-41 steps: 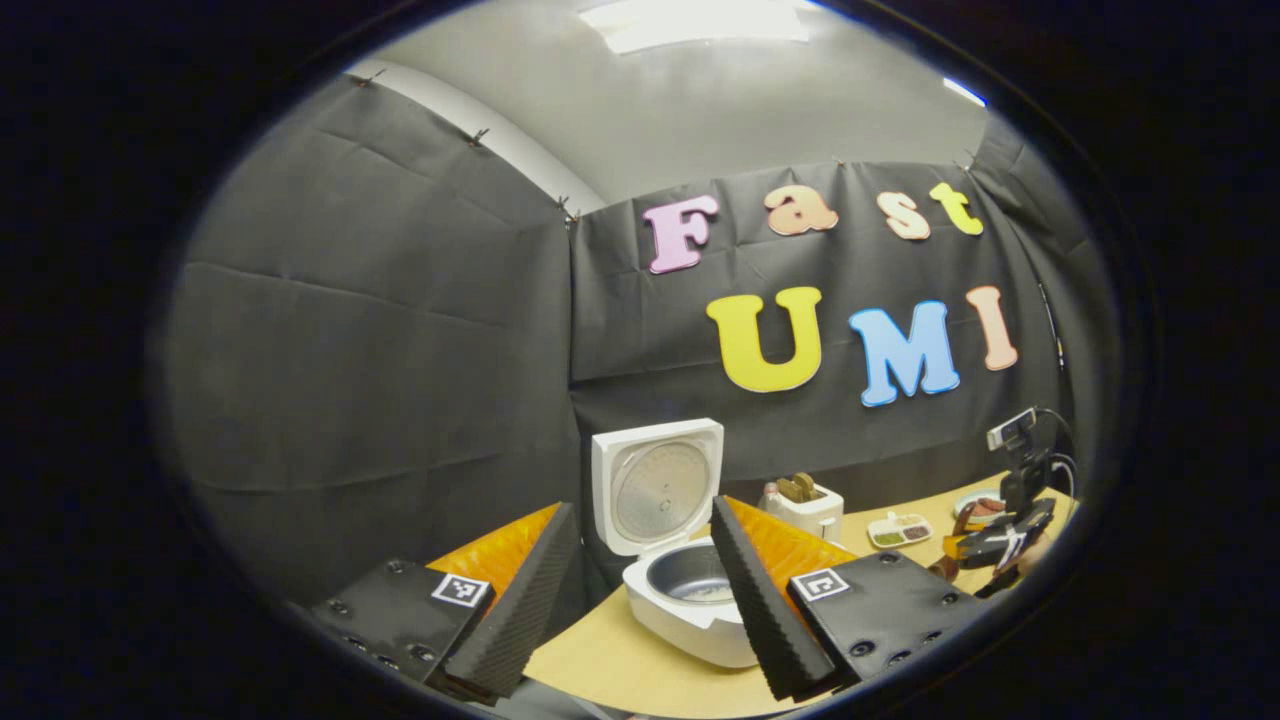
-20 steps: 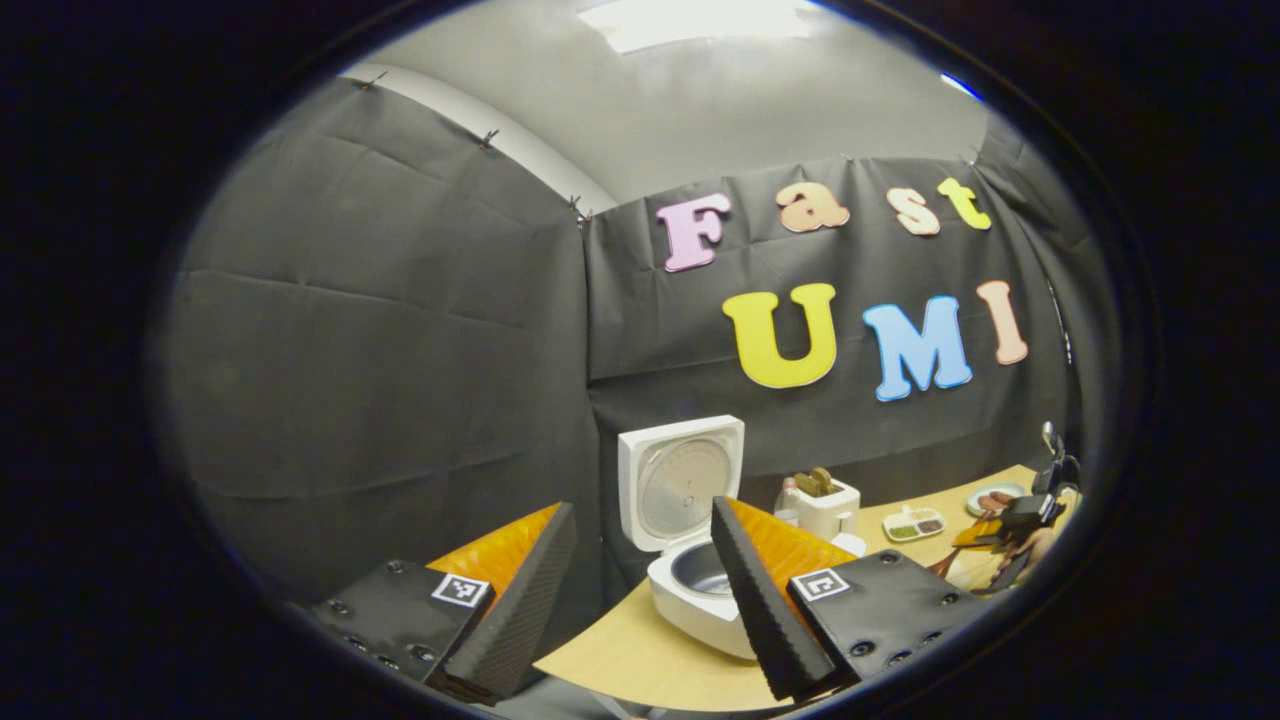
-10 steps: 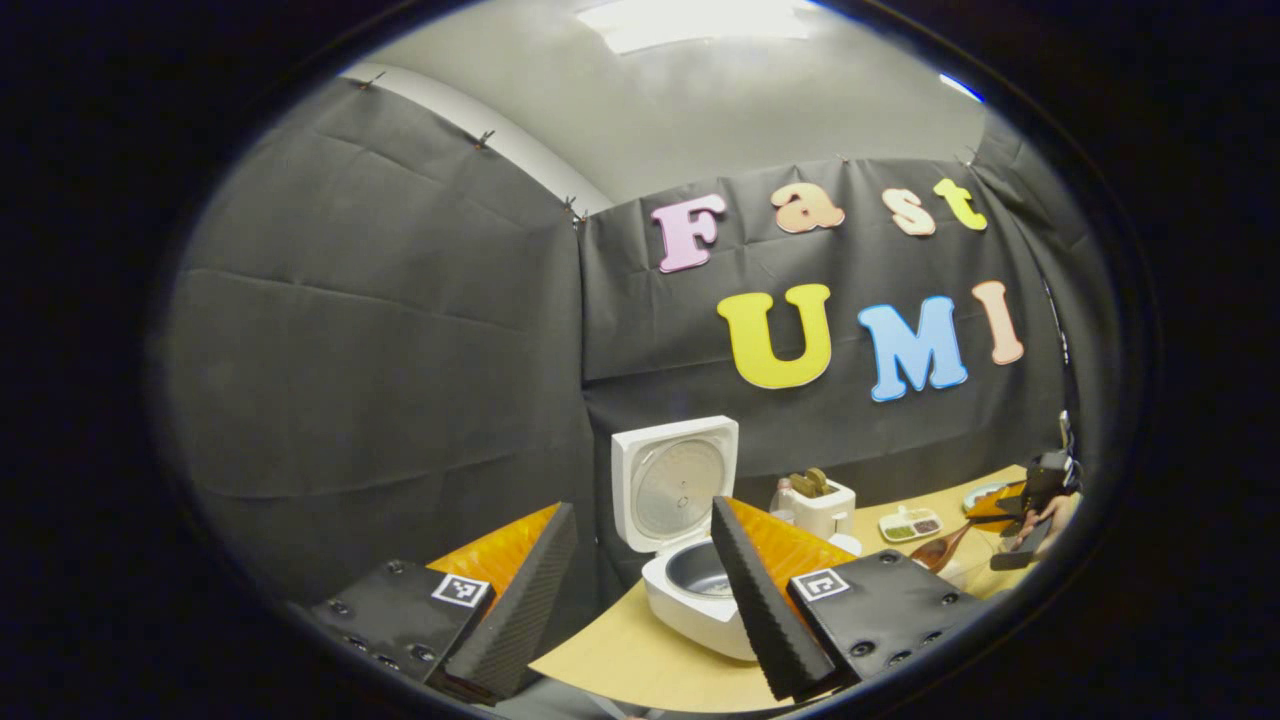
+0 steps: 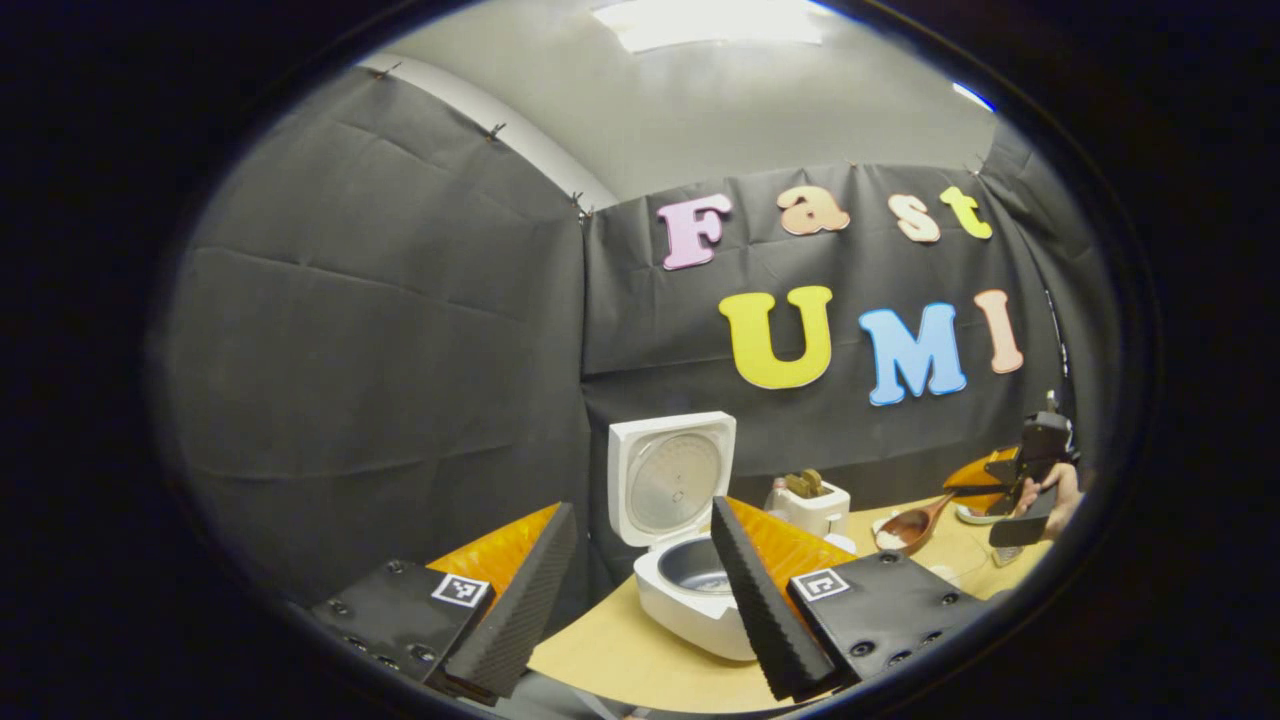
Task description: Close the left gripper, press the button to open the rice cooker; take a wooden spoon from the chopstick holder with the right hand, scoop a spoonful of rice and pour it into the rice cooker, then put the wooden spoon back into the chopstick holder.
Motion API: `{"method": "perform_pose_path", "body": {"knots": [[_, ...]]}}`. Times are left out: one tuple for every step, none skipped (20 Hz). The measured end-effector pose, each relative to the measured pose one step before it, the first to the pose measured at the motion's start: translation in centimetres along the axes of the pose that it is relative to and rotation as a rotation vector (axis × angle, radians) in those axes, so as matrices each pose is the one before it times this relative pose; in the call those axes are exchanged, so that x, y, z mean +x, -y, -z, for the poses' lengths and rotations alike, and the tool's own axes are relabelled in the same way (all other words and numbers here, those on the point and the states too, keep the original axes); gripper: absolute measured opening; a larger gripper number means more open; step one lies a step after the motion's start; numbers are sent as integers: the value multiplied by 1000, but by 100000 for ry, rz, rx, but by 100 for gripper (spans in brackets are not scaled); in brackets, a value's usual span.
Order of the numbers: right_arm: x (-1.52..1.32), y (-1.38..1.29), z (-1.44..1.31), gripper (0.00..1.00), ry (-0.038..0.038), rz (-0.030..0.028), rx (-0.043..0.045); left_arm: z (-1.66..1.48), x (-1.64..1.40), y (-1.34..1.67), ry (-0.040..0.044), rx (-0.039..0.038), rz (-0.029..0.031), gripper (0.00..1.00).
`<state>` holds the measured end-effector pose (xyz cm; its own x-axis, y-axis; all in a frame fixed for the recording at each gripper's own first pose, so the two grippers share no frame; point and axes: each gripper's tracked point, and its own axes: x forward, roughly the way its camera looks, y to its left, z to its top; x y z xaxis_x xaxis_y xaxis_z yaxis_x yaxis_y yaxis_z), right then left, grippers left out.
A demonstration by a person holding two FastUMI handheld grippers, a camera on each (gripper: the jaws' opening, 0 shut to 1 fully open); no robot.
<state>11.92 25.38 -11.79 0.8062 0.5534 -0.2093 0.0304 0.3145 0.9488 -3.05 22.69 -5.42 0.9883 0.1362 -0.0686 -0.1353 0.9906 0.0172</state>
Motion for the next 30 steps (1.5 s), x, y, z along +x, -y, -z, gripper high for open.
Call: {"method": "perform_pose_path", "body": {"knots": [[412, -689, 323, 15, -811, -944, -736, 142, -175, -211, -354, -795, -351, 94], [495, -593, 434, 15, -712, -996, -576, 239, -11, -181, -247, -574, -580, 94], [406, -796, 390, 15, -812, -954, -465, 398, -57, -399, -590, -398, -649, 94], [437, -790, 530, 15, -1139, -1138, -532, 122, -98, -276, -508, -339, -607, 94], [575, -586, 507, 15, -1059, -712, -443, 367, 32, -319, -503, -293, -690, 94], [528, -714, 576, 15, -1670, -903, -920, 196, 90, -302, -259, -364, -631, 94], [619, -538, 531, 15, -1689, -606, -1351, -19, -213, -242, -188, -309, -757, 94], [679, -506, 514, 15, -882, -594, -1320, 133, -94, -206, -198, -195, -654, 94], [615, -482, 364, 15, -832, -729, -1314, 257, 2, -354, -118, -141, -781, 94], [492, -677, 518, 15, -852, -633, -1312, 166, 16, -370, -356, -148, -737, 94], [670, -524, 437, 15, -971, -595, -742, 169, -171, -407, -337, -154, -582, 94], [666, -442, 644, 15, -1054, -626, -418, 64, -46, -229, -497, -102, -621, 94], [672, -347, 413, 15, -811, -406, -325, 261, -41, -333, -452, 24, -731, 94], [621, -440, 548, 15, -994, -561, -319, 106, -36, -282, -69, 18, -843, 94], [606, -167, 448, 15, -939, -203, -824, 30, -166, -410, 23, 20, -852, 94], [564, -286, 510, 15, -949, -246, -999, -35, -136, -423, -12, -50, -945, 94], [644, -258, 475, 15, -853, -73, -1531, 17, -95, -409, -235, 94, -883, 94], [551, -134, 610, 15, -940, 32, -1497, 80, -86, -469, -432, 142, -1026, 94], [671, -201, 526, 15, -1017, -200, -1433, 235, -185, -200, -585, 114, -1003, 94], [701, -17, 586, 15, -974, -66, -1754, 220, -65, -302, -486, -298, -632, 94], [663, 30, 533, 15, -1011, 132, -1667, 314, -42, -265, -598, -360, -808, 94], [505, -18, 610, 15, -1070, 395, -1771, 113, -61, -317, -707, -1, -973, 94], [676, 102, 438, 15, -1094, 748, -1628, 106, -96, -431, -266, 279, -1160, 94], [652, 84, 555, 15, -1041, 401, -1578, 35, -164, -419, -49, 377, -1144, 94], [623, 76, 466, 15, -826, 232, -1529, -39, -213, -327, -103, 325, -944, 94], [459, -133, 552, 15, -840, -185, -1181, -16, -174, -228, -304, 504, -808, 94], [451, -59, 466, 15, -1367, -21, -1641, 217, -85, -153, -522, 585, -937, 94], [285, 10, 667, 15, -1610, 28, -2571, 68, -114, -316, -14, 430, -710, 94], [357, 130, 427, 15, -1204, 630, -3589, -5, -231, -339, 181, 226, -885, 94], [380, 101, 195, 15, -434, 857, -4945, 103, -159, -266, -332, -159, -683, 94]]}}
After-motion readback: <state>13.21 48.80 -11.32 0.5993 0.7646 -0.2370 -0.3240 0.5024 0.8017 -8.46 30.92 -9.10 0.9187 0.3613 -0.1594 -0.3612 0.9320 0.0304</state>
